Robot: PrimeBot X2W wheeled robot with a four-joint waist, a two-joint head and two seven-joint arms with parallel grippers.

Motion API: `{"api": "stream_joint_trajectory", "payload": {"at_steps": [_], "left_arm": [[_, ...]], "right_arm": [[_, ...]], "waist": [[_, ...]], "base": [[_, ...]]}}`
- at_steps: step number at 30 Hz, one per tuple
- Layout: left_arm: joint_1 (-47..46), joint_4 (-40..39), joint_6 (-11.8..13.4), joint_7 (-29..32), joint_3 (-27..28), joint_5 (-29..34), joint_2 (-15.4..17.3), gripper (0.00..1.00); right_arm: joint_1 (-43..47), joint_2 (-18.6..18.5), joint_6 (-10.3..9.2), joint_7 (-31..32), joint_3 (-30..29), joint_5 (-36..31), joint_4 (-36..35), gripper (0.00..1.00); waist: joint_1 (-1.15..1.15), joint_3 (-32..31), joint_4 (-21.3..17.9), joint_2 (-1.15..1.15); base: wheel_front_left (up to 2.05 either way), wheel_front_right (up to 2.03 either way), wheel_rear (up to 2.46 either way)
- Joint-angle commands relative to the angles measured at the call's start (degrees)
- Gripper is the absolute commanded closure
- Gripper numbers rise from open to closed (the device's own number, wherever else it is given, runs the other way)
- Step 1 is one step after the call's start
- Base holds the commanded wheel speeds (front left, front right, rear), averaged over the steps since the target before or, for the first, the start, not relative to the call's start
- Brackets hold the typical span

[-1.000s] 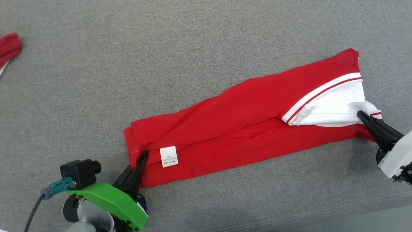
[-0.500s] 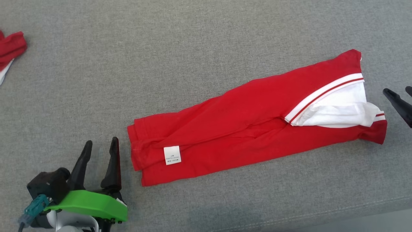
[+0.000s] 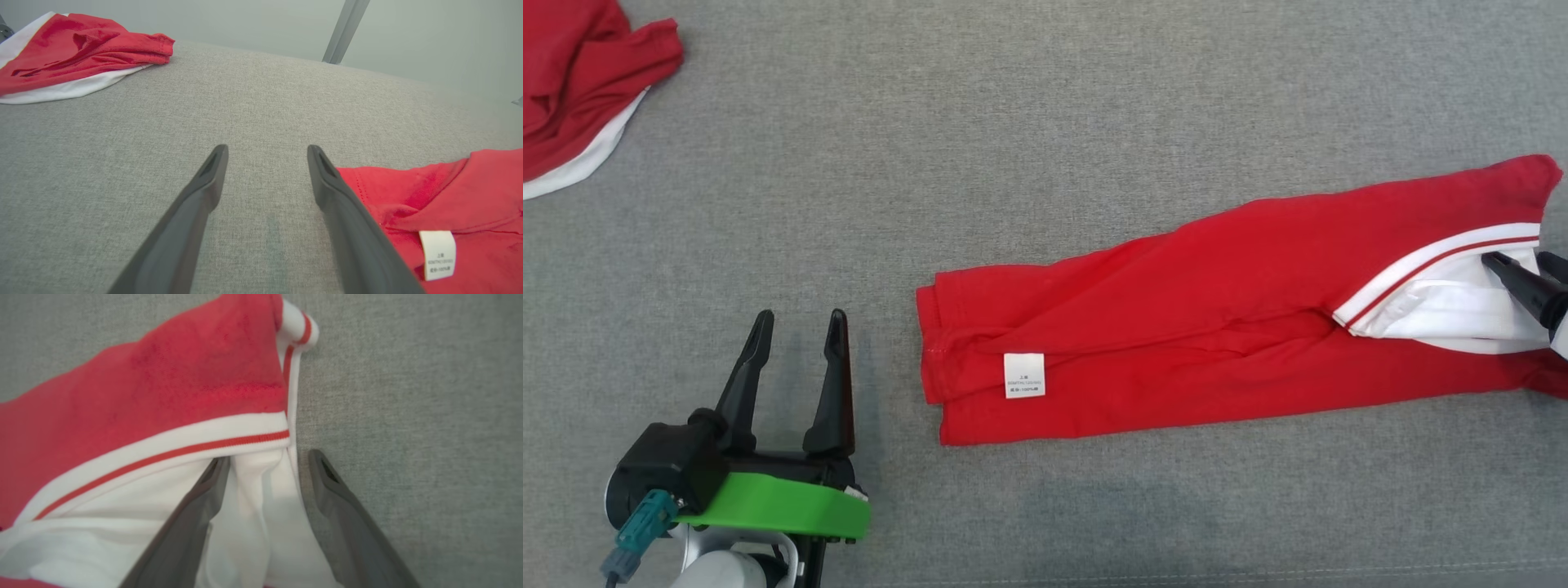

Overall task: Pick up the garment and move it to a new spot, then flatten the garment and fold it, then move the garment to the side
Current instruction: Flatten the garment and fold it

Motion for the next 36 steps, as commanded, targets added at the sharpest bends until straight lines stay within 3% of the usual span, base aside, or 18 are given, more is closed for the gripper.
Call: {"api": "stream_joint_trajectory", "payload": {"at_steps": [1,5,6,7,8,13,19,26,29,35,36], "left_arm": [[0.13,0.56,-0.76,-0.22,0.67,1.67,-0.63,0.00],[1.12,2.02,-3.93,-0.24,3.89,3.96,-3.53,0.00],[1.46,2.64,-4.74,-0.24,4.55,4.49,-4.17,0.00],[1.86,3.20,-5.57,-0.22,5.32,4.83,-4.98,0.00],[2.18,3.91,-6.33,-0.21,6.14,5.33,-5.65,0.00],[4.07,6.67,-9.91,-0.22,10.07,7.59,-8.44,0.00],[6.13,10.37,-14.66,-0.22,14.74,9.79,-11.42,0.00],[8.06,13.62,-18.15,-0.22,17.59,12.47,-14.02,0.00],[8.65,14.20,-19.18,-0.23,18.67,13.37,-14.94,0.00],[9.46,15.56,-20.54,-0.22,20.32,14.61,-16.18,0.00],[9.46,15.56,-20.54,-0.22,20.32,14.61,-16.18,0.00]], "right_arm": [[0.40,0.51,0.00,0.76,0.20,-0.22,1.36,0.00],[0.11,3.37,0.00,2.24,0.79,1.26,5.63,0.00],[0.09,4.30,0.05,2.76,1.36,2.17,6.20,0.24],[-0.05,5.23,0.23,3.27,2.07,3.43,6.32,0.78],[-0.19,6.27,0.25,3.60,2.47,4.74,6.38,1.00],[-0.22,4.66,0.08,3.09,1.05,8.33,6.66,1.00],[0.59,0.17,-0.04,1.12,-8.06,9.73,11.89,1.00],[4.11,-3.22,-0.03,1.59,-20.69,7.09,15.70,1.00],[4.89,-1.83,0.01,4.20,-22.25,6.78,12.79,1.00],[6.51,6.01,0.01,10.30,-12.99,11.26,-6.04,1.00],[6.51,6.01,0.01,10.30,-12.99,11.26,-6.04,1.00]], "waist": [[0.00,0.25,1.58,0.00],[0.00,-0.37,2.50,0.00],[0.00,-0.62,2.62,0.00],[0.00,-0.92,2.72,0.00],[0.00,-1.25,2.74,0.00],[0.00,-3.15,1.93,0.00],[0.00,-6.88,0.30,0.00],[0.00,-10.11,-0.26,0.00],[0.00,-11.17,-0.45,0.00],[0.00,-11.98,-2.10,0.00],[0.00,-11.98,-2.10,0.00]], "base": [[0.00,0.00,0.00],[0.00,0.00,0.00],[0.00,0.00,0.00],[0.00,0.00,0.00],[0.00,0.00,0.00],[0.00,0.00,0.00],[0.00,0.00,0.00],[0.00,0.00,0.00],[0.00,0.00,0.00],[0.00,0.00,0.00],[0.00,0.00,0.00]]}}
